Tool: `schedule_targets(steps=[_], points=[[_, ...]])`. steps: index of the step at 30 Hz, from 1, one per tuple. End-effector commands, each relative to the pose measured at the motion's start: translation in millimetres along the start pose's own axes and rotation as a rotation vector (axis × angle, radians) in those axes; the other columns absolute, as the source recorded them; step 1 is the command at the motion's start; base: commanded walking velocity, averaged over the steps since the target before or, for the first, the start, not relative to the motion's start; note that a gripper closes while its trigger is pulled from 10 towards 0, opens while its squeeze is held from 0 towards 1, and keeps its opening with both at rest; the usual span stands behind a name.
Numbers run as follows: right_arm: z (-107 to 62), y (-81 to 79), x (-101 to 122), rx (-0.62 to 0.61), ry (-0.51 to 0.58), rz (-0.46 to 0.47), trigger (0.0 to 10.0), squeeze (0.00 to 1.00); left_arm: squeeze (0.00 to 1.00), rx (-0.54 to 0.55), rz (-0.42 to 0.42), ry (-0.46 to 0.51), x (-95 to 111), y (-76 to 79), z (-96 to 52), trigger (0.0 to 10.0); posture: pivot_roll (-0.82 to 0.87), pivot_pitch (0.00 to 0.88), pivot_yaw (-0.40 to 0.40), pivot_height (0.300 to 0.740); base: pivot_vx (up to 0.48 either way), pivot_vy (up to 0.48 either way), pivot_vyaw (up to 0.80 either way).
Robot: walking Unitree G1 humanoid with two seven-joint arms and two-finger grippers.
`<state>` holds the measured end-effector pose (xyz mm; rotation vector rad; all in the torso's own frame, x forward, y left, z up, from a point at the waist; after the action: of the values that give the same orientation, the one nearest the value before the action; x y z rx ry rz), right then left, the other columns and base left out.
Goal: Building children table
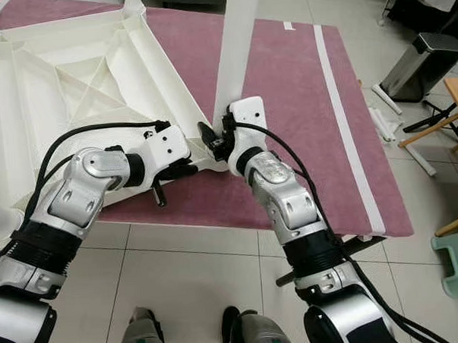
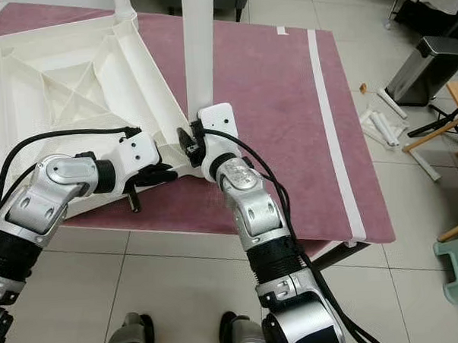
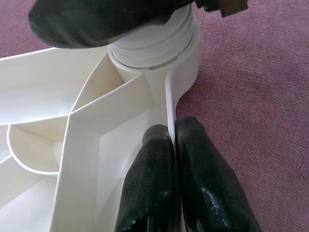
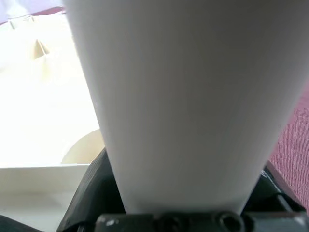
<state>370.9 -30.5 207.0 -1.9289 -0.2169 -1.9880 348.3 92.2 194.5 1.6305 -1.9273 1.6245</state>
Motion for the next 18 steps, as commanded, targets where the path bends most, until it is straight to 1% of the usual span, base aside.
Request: schedule_targets(steps=[1,2,3,6,7,8,9,11,12,13,14,15,16,17,18], points=[[-3.6,-7.1,-38.5,0.009,-0.169,0.038,10.0,0.0,0.0,0.005,0.115,0.143,36.7,-5.7,3.4,0.0,0.16,0.209,-0.041,0.74,0.0,0.0,0.0],[-3.6,-7.1,-38.5,0.009,-0.169,0.038,10.0,0.0,0.0,0.005,0.115,0.143,36.7,-5.7,3.4,0.0,0.16,0.209,-0.041,0.74,0.0,0.0,0.0],[-3.5,-10.6,-34.0,0.037,-0.146,0.041,10.0,0.0,0.0,0.002,0.109,0.142,34.9,-4.7,1.9,0.0,0.16,0.21,-0.042,0.74,0.0,0.0,0.0],[-3.5,-10.6,-34.0,0.037,-0.146,0.041,10.0,0.0,0.0,0.002,0.109,0.142,34.9,-4.7,1.9,0.0,0.16,0.21,-0.042,0.74,0.0,0.0,0.0],[-4.0,-13.7,-29.5,0.059,-0.122,0.052,10.0,1.0,0.0,0.0,0.102,0.145,33.5,-4.7,1.6,0.0,0.17,0.21,-0.045,0.74,0.0,0.0,0.0],[-4.6,-18.1,-24.9,0.098,-0.102,0.07,10.0,1.0,0.0,-0.002,0.095,0.148,32.7,-4.4,1.3,0.0,0.17,0.21,-0.048,0.74,0.0,0.0,0.0],[-6.1,-24.4,-18.5,0.162,-0.08,0.082,10.0,0.85,0.0,-0.003,0.092,0.15,31.6,-3.6,0.9,0.0,0.17,0.21,-0.05,0.74,0.0,0.0,0.0],[-6.1,-24.4,-18.5,0.162,-0.08,0.082,10.0,0.85,0.0,-0.003,0.092,0.15,31.6,-3.6,0.9,0.0,0.17,0.21,-0.05,0.74,0.0,0.0,0.0],[-9.8,-30.8,-10.9,0.26,-0.06,0.084,10.0,0.0,0.0,-0.009,0.09,0.151,30.6,-1.5,-0.7,0.0,0.17,0.21,-0.051,0.74,0.0,0.0,0.0],[-9.8,-30.8,-10.9,0.26,-0.06,0.084,10.0,0.0,0.0,-0.009,0.09,0.151,30.6,-1.5,-0.7,0.0,0.17,0.21,-0.051,0.74,0.0,0.0,0.0],[-15.3,-35.0,-4.3,0.363,-0.054,0.083,10.0,0.0,0.0,-0.021,0.092,0.154,29.6,1.7,-3.5,0.0,0.17,0.211,-0.05,0.74,0.0,0.0,0.0],[-15.3,-35.0,-4.3,0.363,-0.054,0.083,10.0,0.0,0.0,-0.021,0.092,0.154,29.6,1.7,-3.5,0.0,0.17,0.211,-0.05,0.74,0.0,0.0,0.0],[-23.4,-36.3,2.8,0.478,-0.043,0.044,10.0,0.0,0.0,-0.037,0.092,0.16,29.1,6.3,-8.5,0.0,0.17,0.211,-0.049,0.74,0.0,0.0,0.0],[-23.4,-36.3,2.8,0.478,-0.043,0.044,10.0,0.0,0.0,-0.037,0.092,0.16,29.1,6.3,-8.5,0.0,0.17,0.211,-0.049,0.74,0.0,0.0,0.0],[-32.7,-33.9,7.5,0.585,-0.047,-0.018,10.0,0.0,0.0,-0.062,0.092,0.173,29.0,13.2,-15.2,0.0,0.16,0.211,-0.048,0.74,0.0,0.0,0.0]])
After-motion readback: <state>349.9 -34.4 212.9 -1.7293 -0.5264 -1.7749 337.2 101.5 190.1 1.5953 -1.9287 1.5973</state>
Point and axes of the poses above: a point about 5 cm out from each wrist's last joint towards the gripper, its own z axis pointing out of the wrist towards the gripper, its own x axis along the axis of the wrist's last joint, y = z × x, the point moved 3 cm from there along z, pointing out of the wrist towards the gripper, and after that the axes turned 11 degrees about z, right-handed, at the moved point
